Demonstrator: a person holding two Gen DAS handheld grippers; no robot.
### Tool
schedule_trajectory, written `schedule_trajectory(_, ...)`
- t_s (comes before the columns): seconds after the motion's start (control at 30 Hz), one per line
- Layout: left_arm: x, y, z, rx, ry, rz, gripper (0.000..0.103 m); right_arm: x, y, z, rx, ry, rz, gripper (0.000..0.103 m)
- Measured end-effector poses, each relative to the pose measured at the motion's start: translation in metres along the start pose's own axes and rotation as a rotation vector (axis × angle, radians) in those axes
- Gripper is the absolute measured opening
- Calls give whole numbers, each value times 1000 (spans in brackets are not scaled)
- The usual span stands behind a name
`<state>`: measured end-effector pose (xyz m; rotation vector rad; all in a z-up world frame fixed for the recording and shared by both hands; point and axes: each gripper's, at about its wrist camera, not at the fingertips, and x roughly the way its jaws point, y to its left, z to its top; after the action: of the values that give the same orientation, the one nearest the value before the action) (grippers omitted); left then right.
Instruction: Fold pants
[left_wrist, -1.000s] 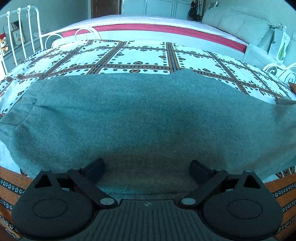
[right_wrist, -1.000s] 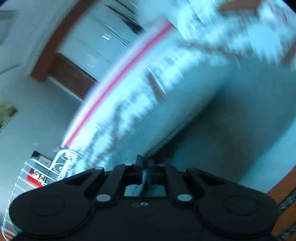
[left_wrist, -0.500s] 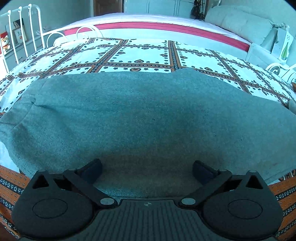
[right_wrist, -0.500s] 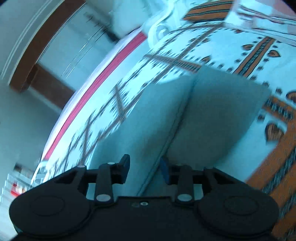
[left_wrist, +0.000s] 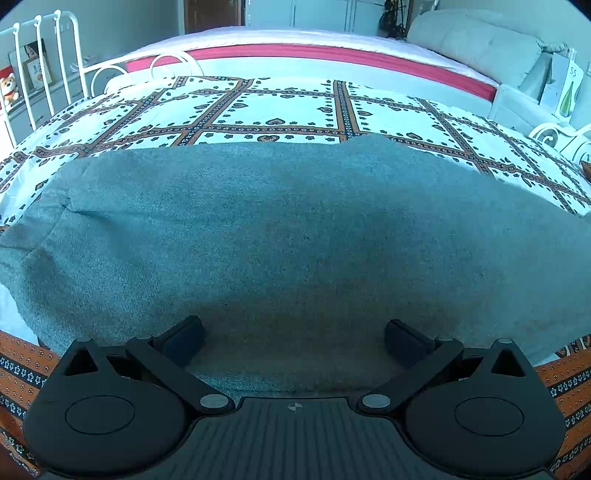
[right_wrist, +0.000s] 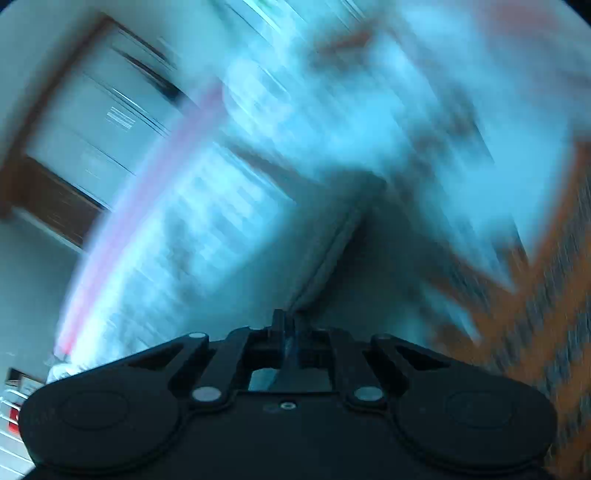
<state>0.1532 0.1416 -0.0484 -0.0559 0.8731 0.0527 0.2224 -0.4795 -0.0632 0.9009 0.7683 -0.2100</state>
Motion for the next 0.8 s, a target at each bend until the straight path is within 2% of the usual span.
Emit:
schedule_trajectory(0.03,0,0,0,-2,2,1,103,1,-5,-3,29,-14,33,0)
schedule_trajectory(0.1,0,0,0,-5,3,4,103,-6,-2,-2,-2,-55,52,8)
schedule_trajectory(0.13,1,0,0,-6,4,5,103,-10,-2,0,-10,-80,47,16)
schedule_trajectory(0.17,1,-1,0,-5,4,6,103,-15,-5,4,5,-103,43,20)
schedule_trajectory(0.27,2,-1,1,-5,4,8,103,-17,-26,16,123,-150,58,25)
schedule_trajectory(0.33,2,-1,1,-5,4,9,103,-11,-37,23,154,-150,62,25)
schedule_trajectory(0.43,3,-1,1,-4,4,11,103,5,-32,34,114,-146,62,24)
schedule_trajectory(0.5,3,-1,0,-3,3,11,103,1,-26,34,72,-138,56,0)
schedule_trajectory(0.53,3,0,0,-2,3,10,103,-3,-19,35,36,-153,75,0)
schedule_trajectory(0.57,2,0,0,-2,3,9,103,-17,-11,32,4,-188,137,0)
schedule_trajectory(0.63,2,0,0,2,1,9,103,-54,4,26,-56,-300,316,0)
schedule_trajectory(0.67,2,0,0,4,0,9,103,-66,6,22,-84,-345,347,0)
schedule_trajectory(0.7,2,0,-1,6,-1,9,103,-70,1,20,-78,-355,298,0)
schedule_trajectory(0.73,2,0,-1,5,-1,7,103,-63,-11,21,-16,-309,208,0)
schedule_trajectory(0.8,2,0,0,2,2,8,103,-34,-39,22,117,-130,37,0)
